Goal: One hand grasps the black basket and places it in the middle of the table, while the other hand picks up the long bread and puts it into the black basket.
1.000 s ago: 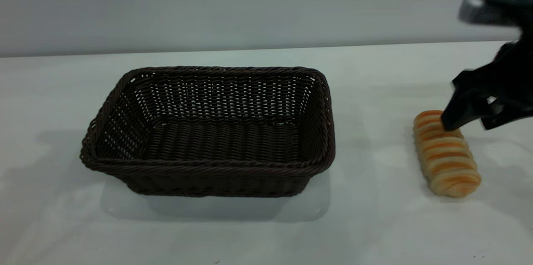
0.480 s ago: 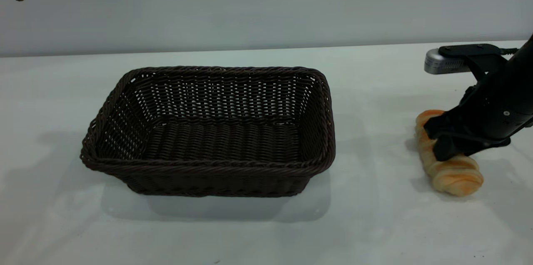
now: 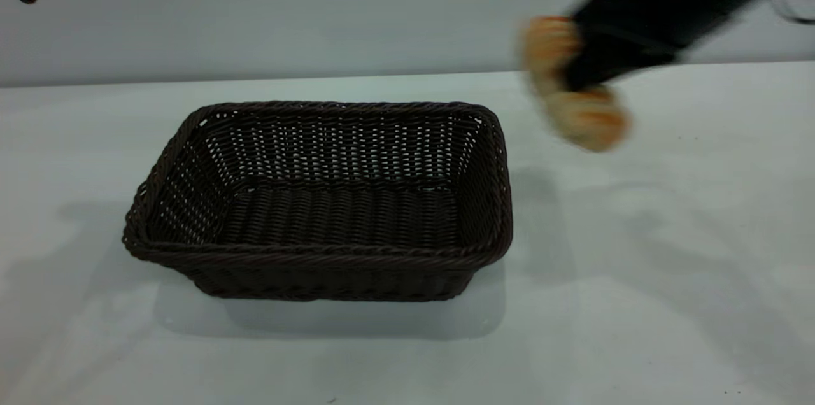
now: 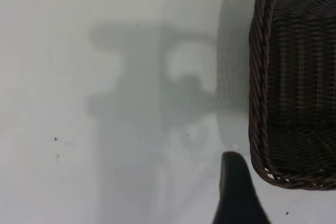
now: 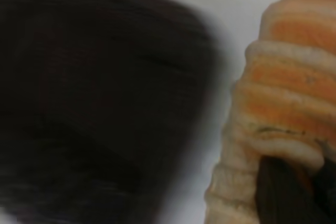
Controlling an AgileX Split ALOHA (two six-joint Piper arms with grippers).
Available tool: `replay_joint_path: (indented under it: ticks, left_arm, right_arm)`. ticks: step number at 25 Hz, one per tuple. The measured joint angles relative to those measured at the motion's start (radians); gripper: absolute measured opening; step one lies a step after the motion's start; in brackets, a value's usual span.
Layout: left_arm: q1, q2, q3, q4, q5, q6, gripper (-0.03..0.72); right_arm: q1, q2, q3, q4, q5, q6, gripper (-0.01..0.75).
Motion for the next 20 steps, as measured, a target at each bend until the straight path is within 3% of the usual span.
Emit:
replay_joint_path:
  ticks: [4,6,9,12,15,20]
  left_arm:
    - [0.0,0.0,0.0,0.0,0.009,0.0,0.509]
    - [0.0,0.0,0.0,0.0,0.017,0.011,0.509]
    - [0.0,-0.003,0.0,0.0,0.027,0.042,0.507]
    - [0.0,-0.018,0.0,0.009,0.047,0.042,0.507]
    - [0.0,-0.062,0.0,0.042,0.075,0.042,0.507]
    - [0.0,-0.186,0.007,0.117,0.152,0.029,0.505]
  right_arm:
    - [0.151,0.103,-0.134,0.037,0.009,0.02,0.046]
    - [0.186,0.16,-0.194,0.046,0.014,0.024,0.059]
    - [0.191,0.209,-0.243,0.042,0.037,0.025,0.137]
    - [0.147,0.194,-0.249,0.016,0.073,0.041,0.293]
    - [0.052,0.129,-0.253,-0.092,0.146,0.133,0.411]
    - [-0.113,-0.026,-0.255,-0.481,0.376,0.474,0.438]
